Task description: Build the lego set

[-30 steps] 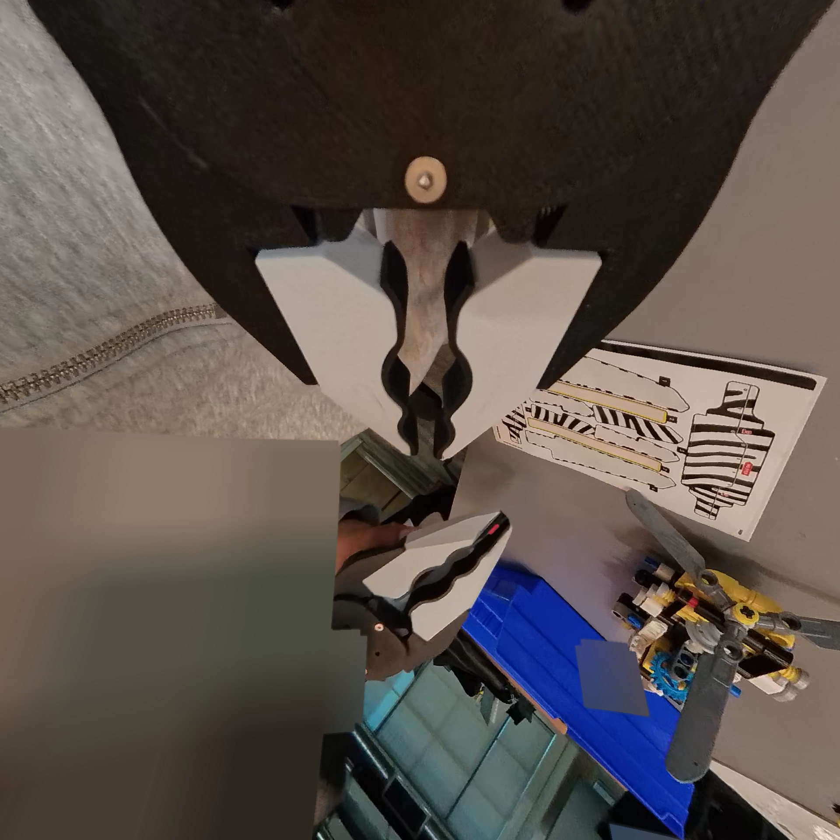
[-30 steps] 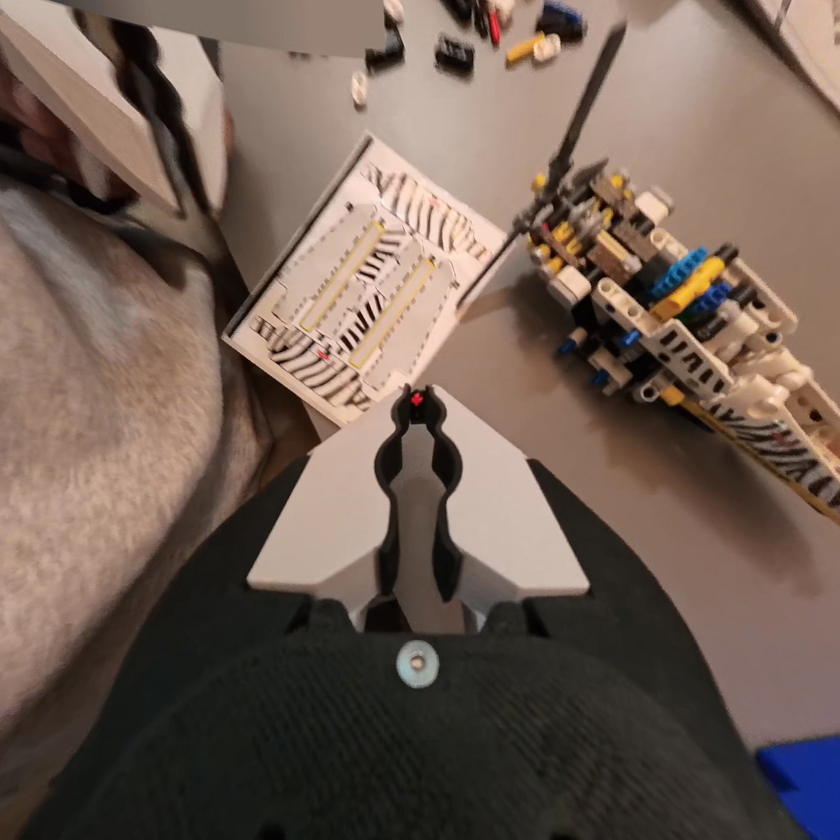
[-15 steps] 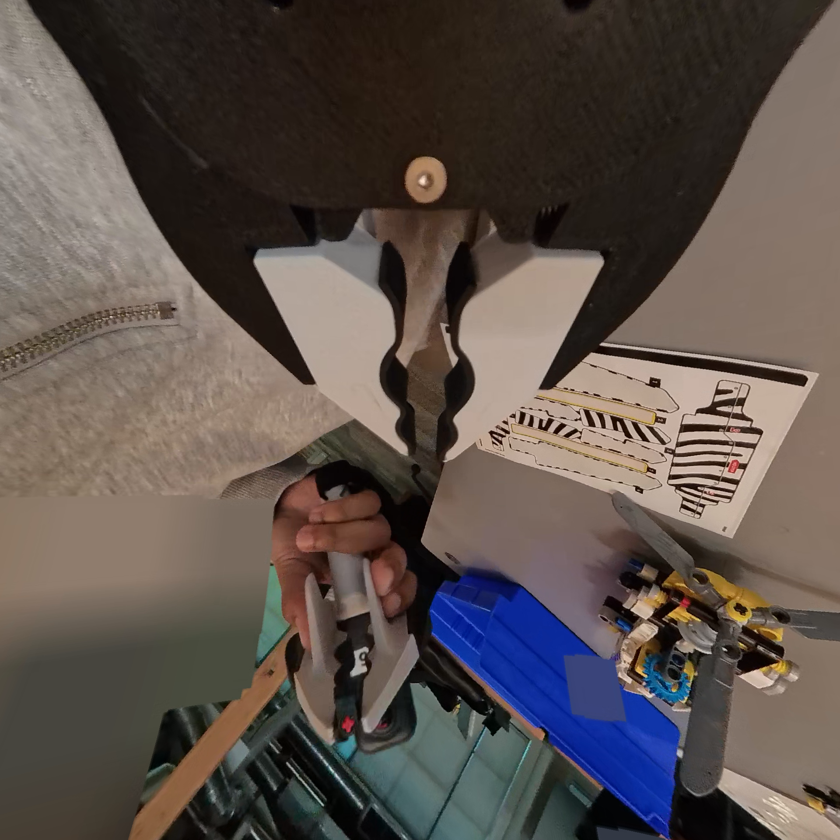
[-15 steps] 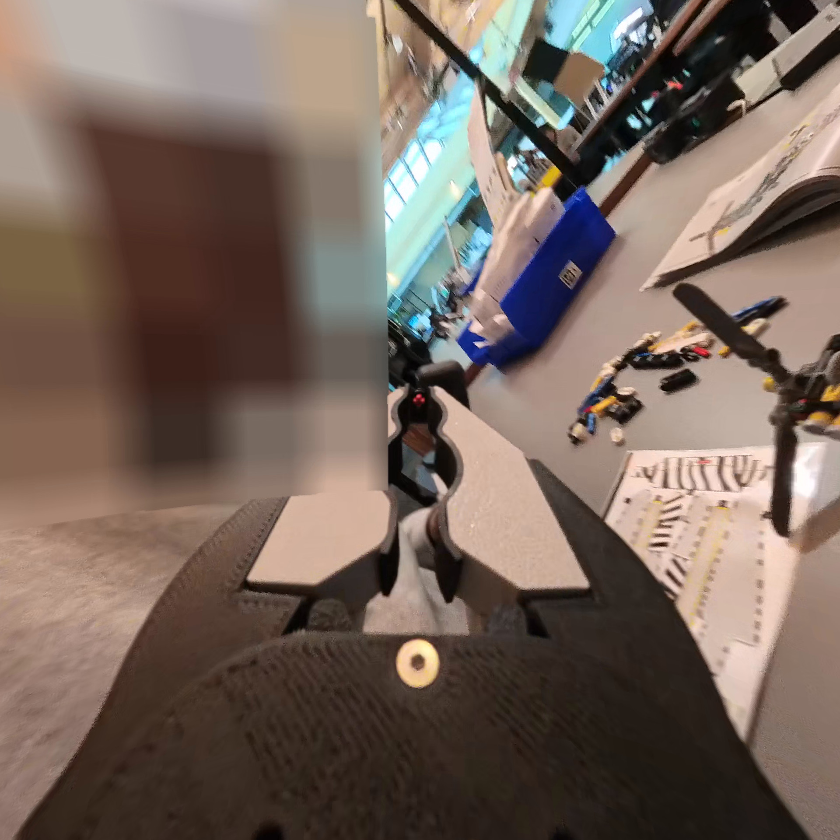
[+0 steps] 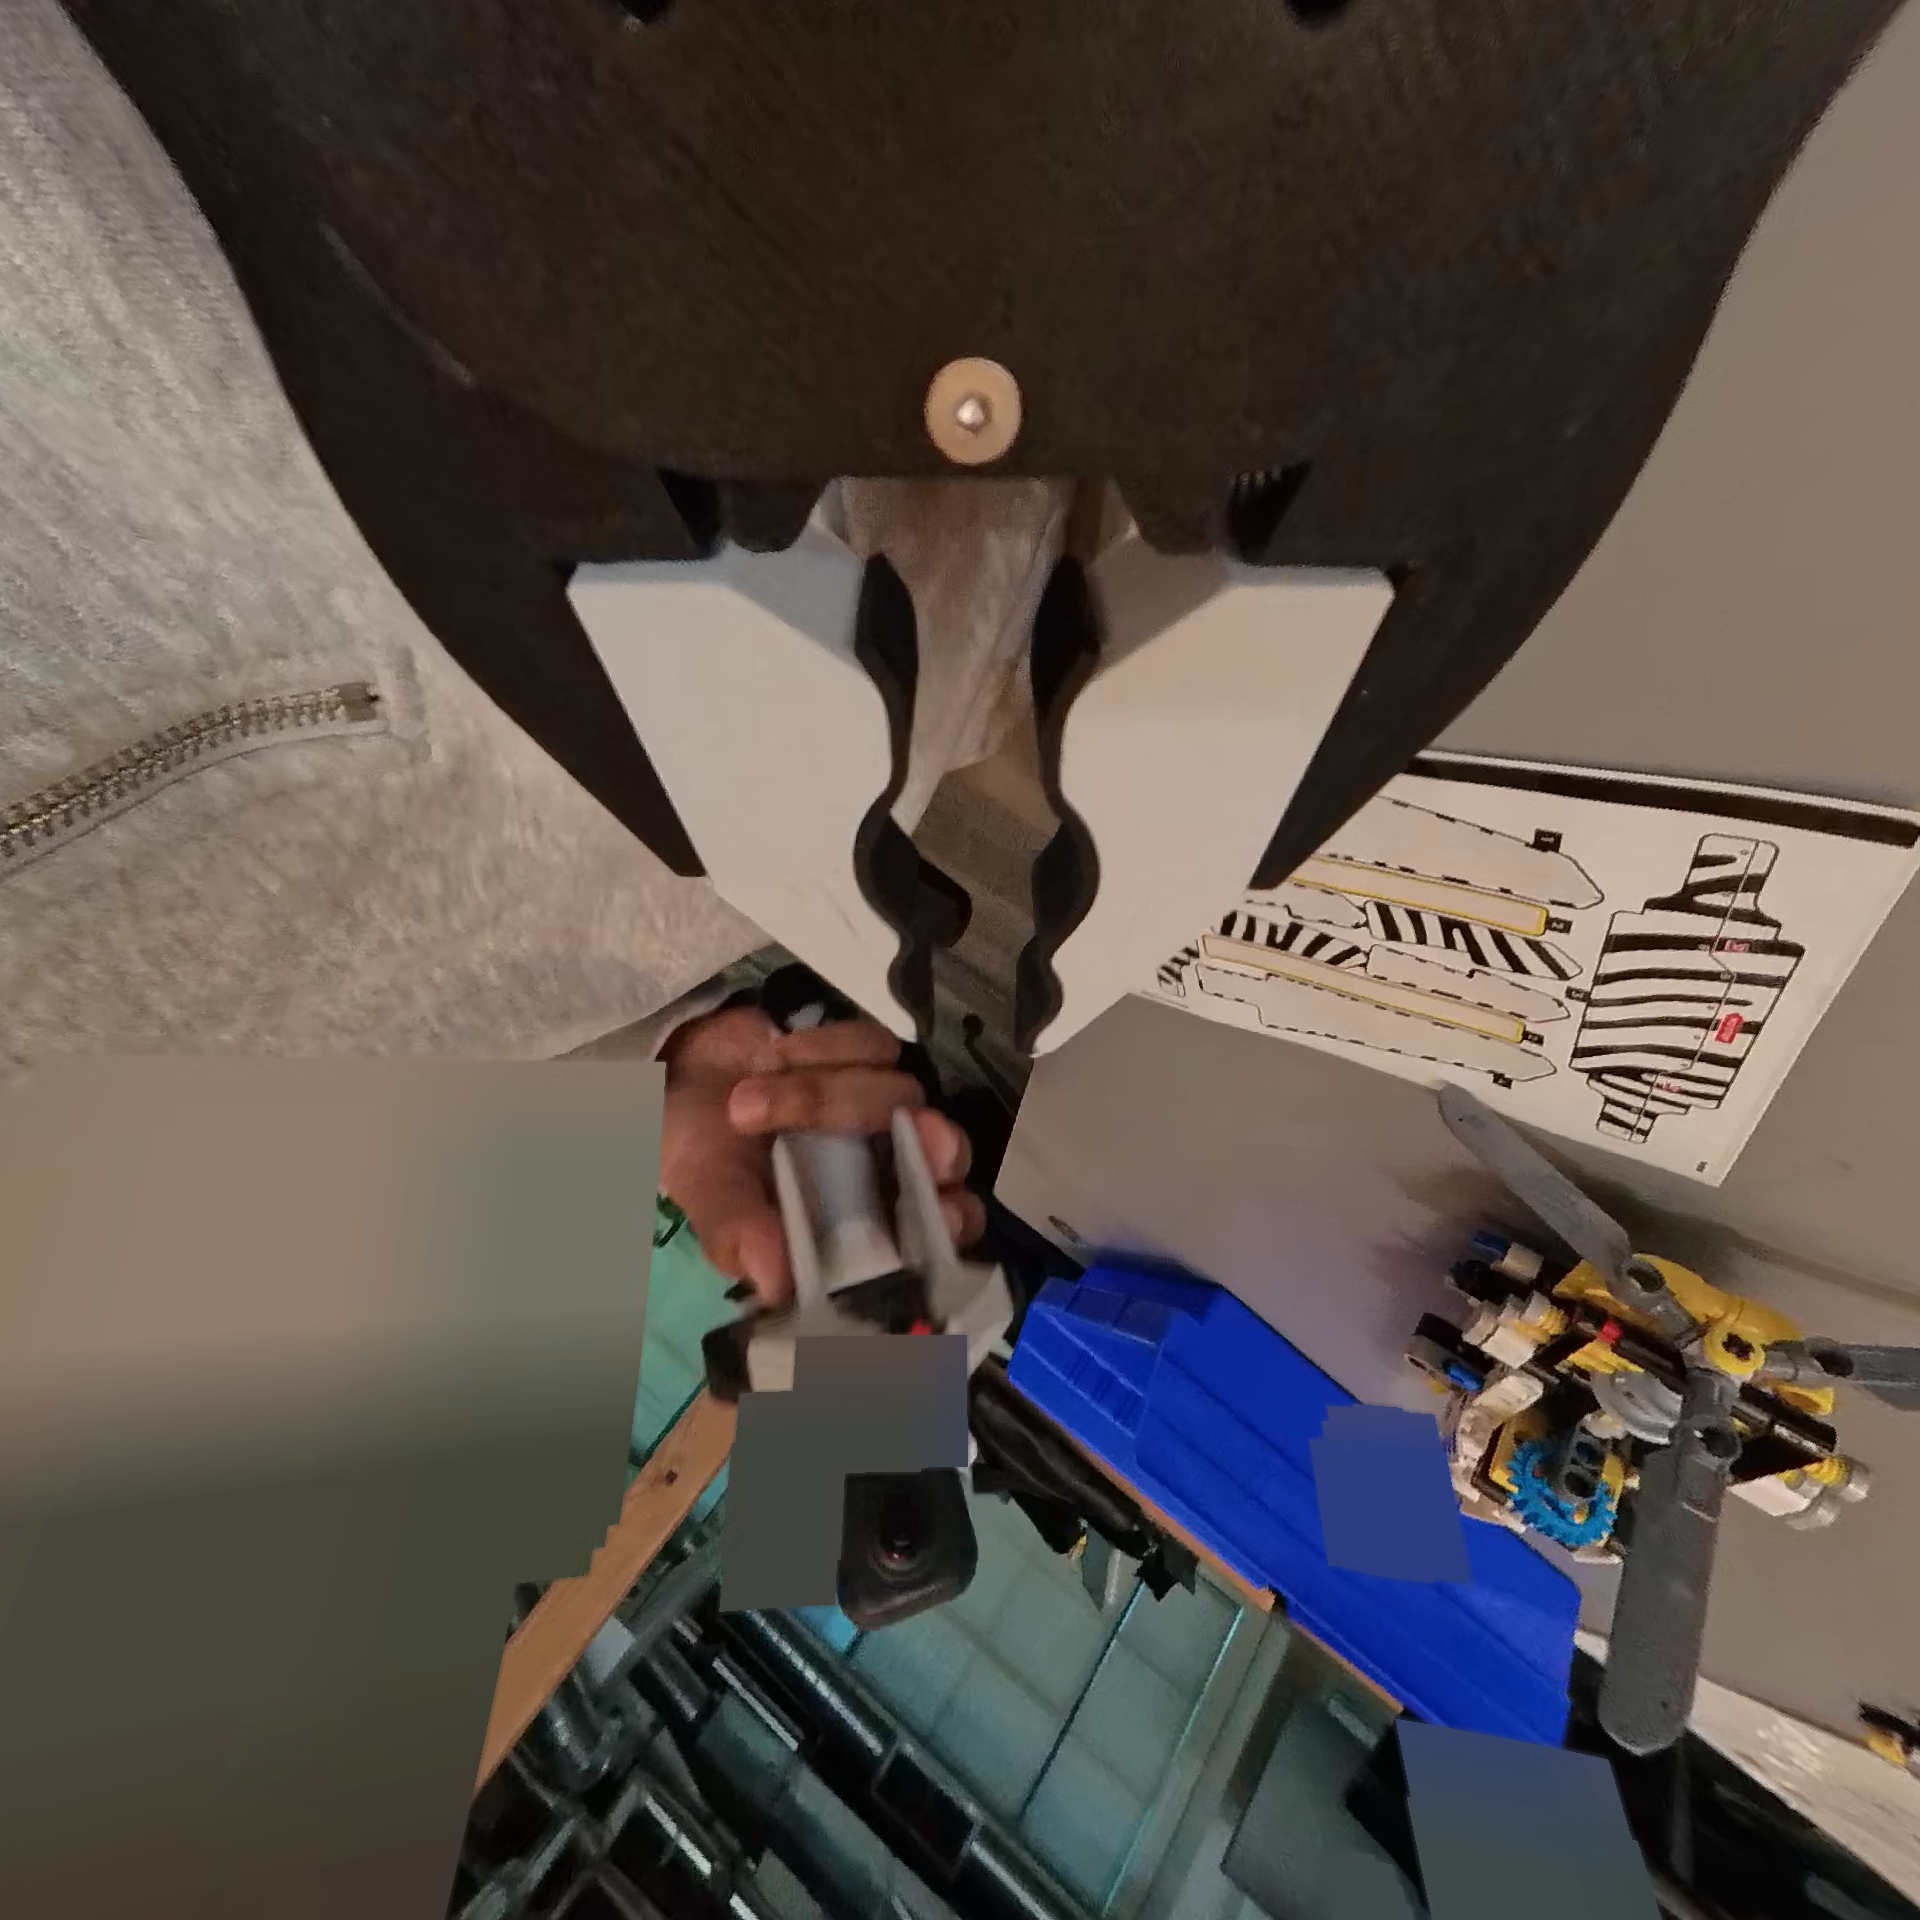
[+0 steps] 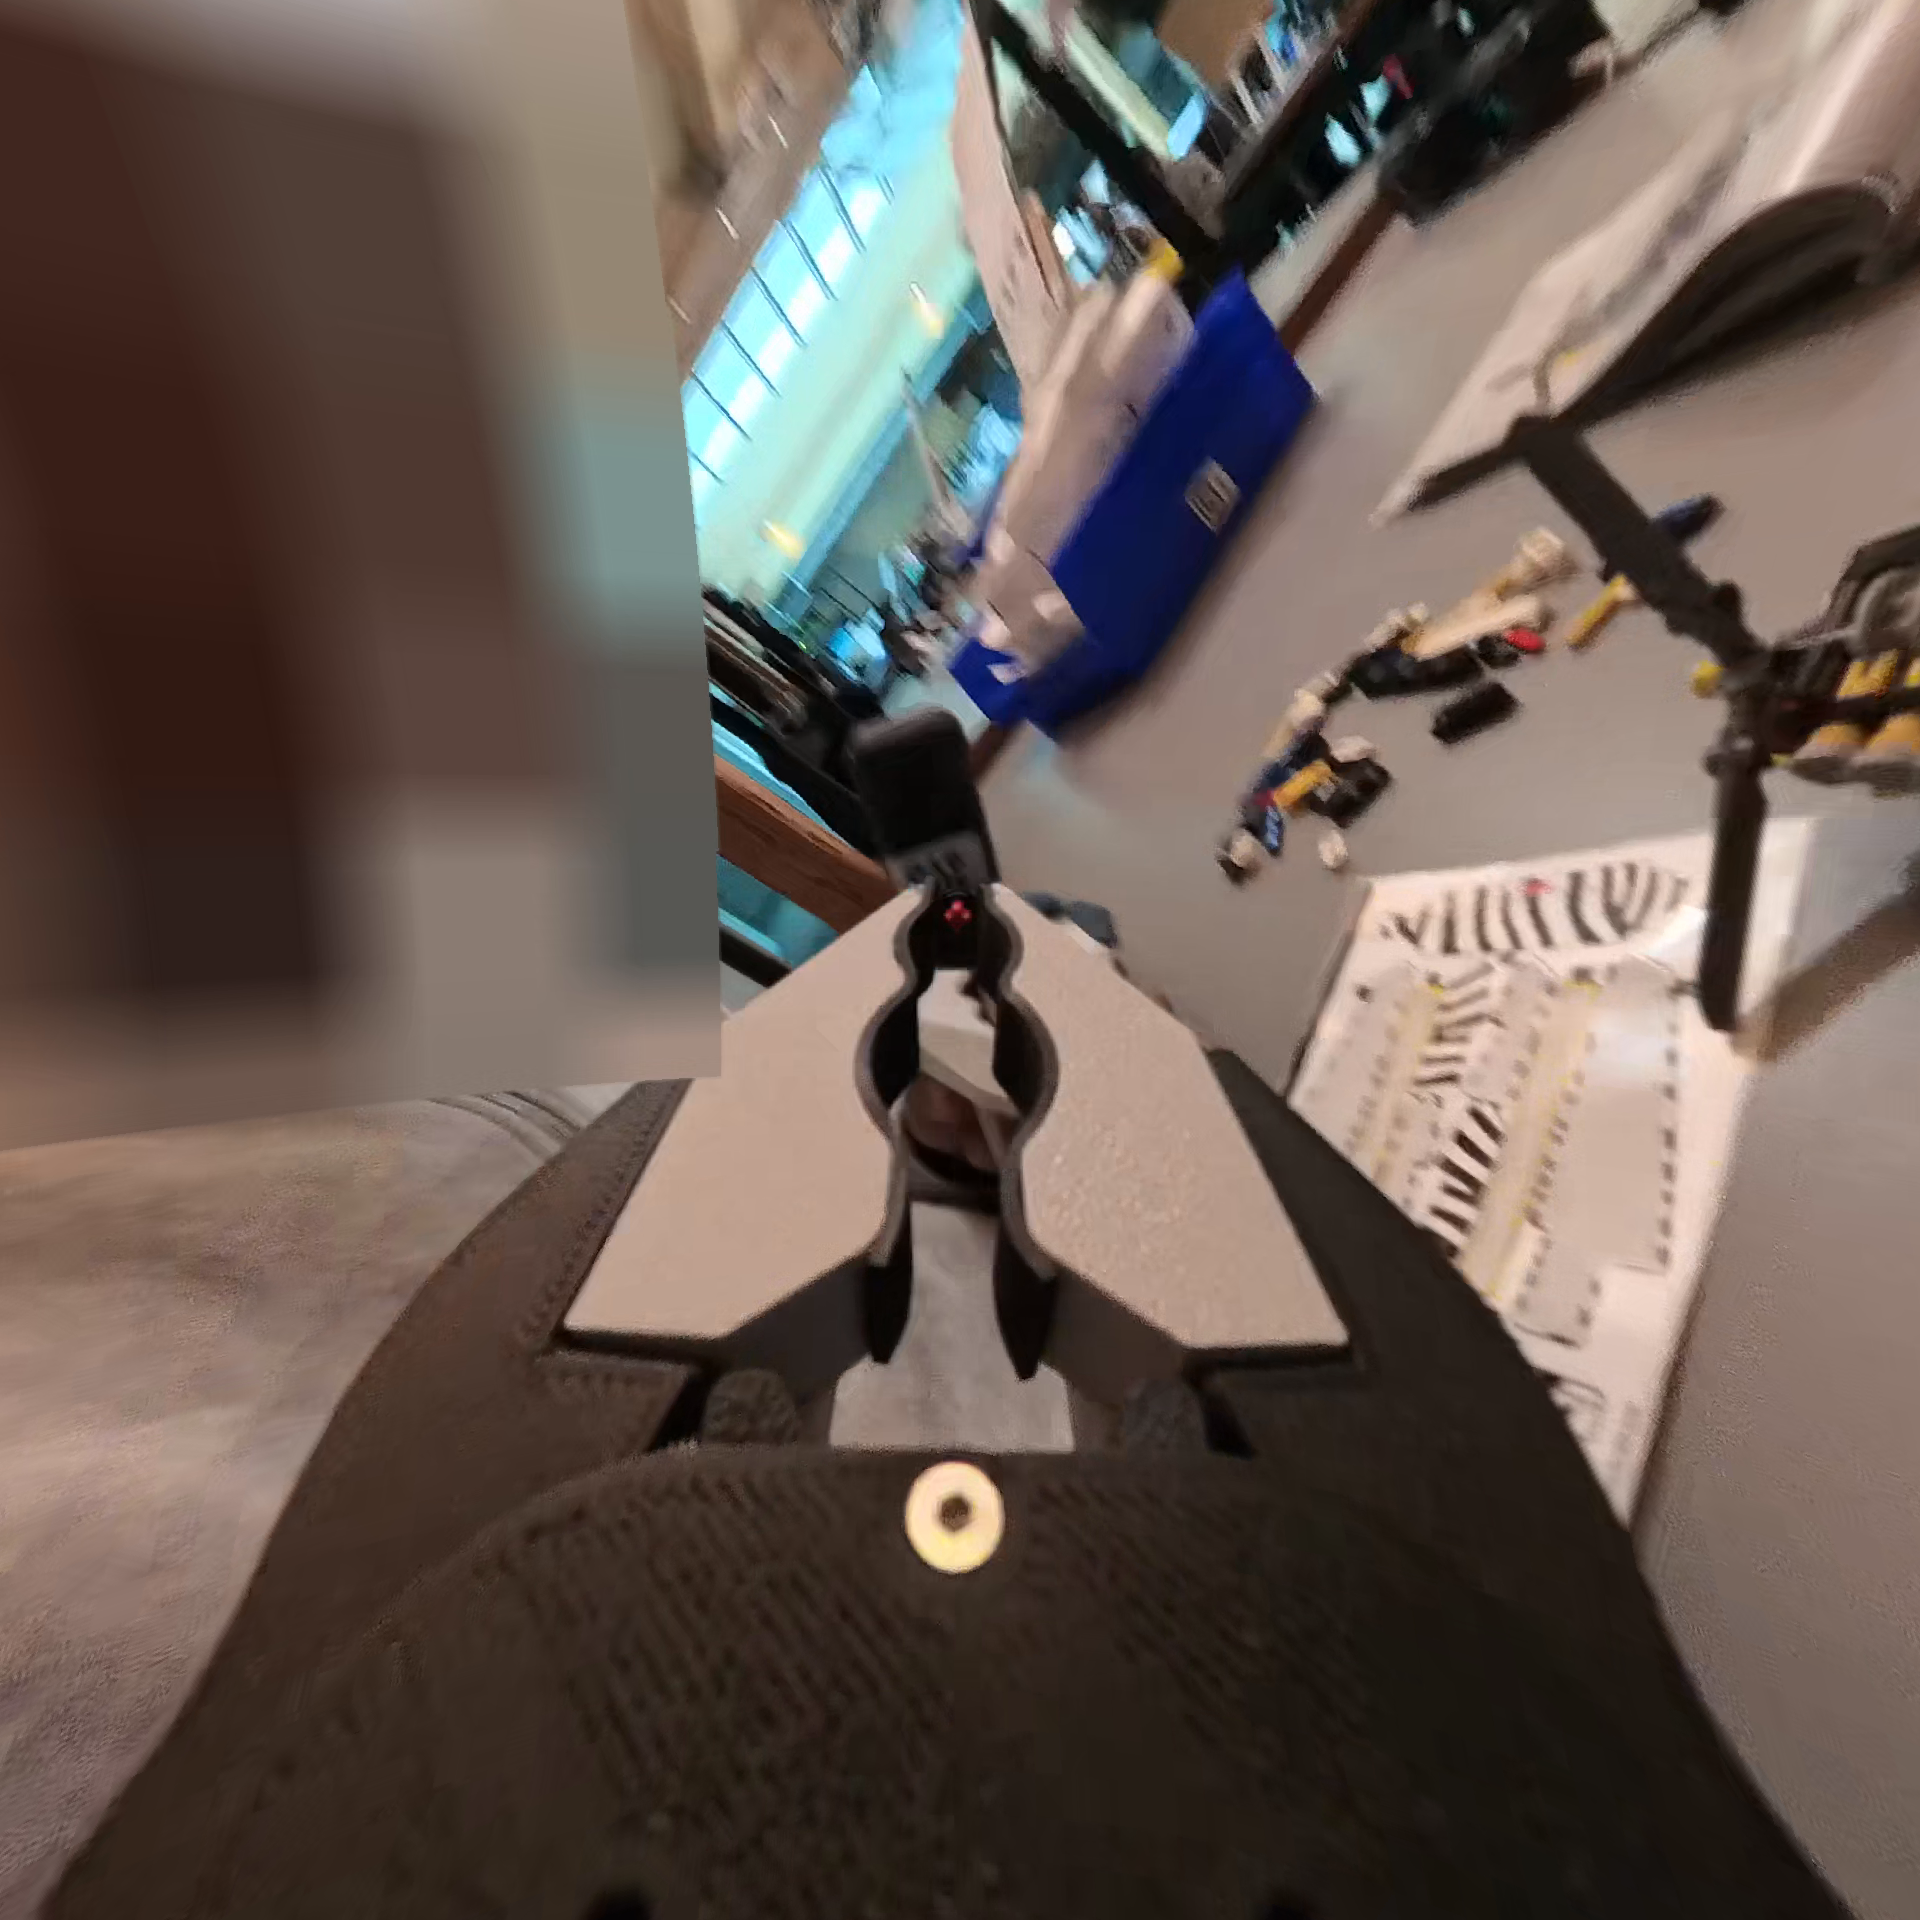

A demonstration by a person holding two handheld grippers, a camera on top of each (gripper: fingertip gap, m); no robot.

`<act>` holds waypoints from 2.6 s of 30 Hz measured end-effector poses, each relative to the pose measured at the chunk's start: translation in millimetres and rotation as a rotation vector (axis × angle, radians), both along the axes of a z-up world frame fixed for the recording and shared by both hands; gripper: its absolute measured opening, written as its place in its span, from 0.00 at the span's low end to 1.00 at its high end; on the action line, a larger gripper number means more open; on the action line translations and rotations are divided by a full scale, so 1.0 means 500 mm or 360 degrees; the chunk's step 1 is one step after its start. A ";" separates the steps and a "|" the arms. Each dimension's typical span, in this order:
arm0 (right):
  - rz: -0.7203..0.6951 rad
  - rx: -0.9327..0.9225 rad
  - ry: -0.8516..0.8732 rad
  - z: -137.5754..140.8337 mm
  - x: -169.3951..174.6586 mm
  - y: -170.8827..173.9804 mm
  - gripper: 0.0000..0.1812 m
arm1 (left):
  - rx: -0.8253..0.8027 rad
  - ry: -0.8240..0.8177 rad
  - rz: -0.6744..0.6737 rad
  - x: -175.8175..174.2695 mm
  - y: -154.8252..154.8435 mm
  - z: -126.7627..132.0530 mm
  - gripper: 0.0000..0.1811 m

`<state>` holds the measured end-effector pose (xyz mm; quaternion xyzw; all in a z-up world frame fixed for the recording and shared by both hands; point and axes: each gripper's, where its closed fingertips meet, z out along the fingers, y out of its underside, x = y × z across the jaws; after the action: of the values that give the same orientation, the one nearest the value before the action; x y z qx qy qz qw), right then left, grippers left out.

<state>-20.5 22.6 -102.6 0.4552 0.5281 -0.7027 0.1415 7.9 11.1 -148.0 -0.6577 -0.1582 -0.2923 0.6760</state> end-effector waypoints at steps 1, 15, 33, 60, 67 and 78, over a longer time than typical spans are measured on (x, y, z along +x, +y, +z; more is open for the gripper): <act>0.0026 0.0099 0.0011 -0.016 0.003 -0.013 0.02 | 0.0030 -0.0021 0.0007 -0.002 -0.001 0.006 0.08; -0.0133 -0.0329 -0.0014 -0.033 -0.045 -0.051 0.02 | 0.0147 0.0396 0.0470 -0.064 -0.005 0.080 0.19; 0.0150 -0.0757 -0.0744 -0.089 0.019 0.004 0.03 | -0.0485 0.1804 0.0337 -0.011 0.063 -0.002 0.09; -0.0697 0.1437 0.1510 -0.034 -0.075 0.133 0.14 | 0.0145 0.0271 0.0257 -0.133 0.085 0.086 0.07; -0.0789 0.1206 0.1743 -0.001 -0.062 0.124 0.07 | 0.0239 0.0090 0.0241 -0.151 0.081 0.079 0.07; -0.0941 0.0555 0.1543 0.056 -0.056 0.213 0.05 | 0.0302 0.0032 0.0153 -0.139 0.080 0.086 0.08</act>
<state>-48.5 129.1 -74.6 0.2267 0.4909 -0.7429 -0.3945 -61.5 50.9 -105.0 -0.5852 -0.1544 -0.2666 0.7501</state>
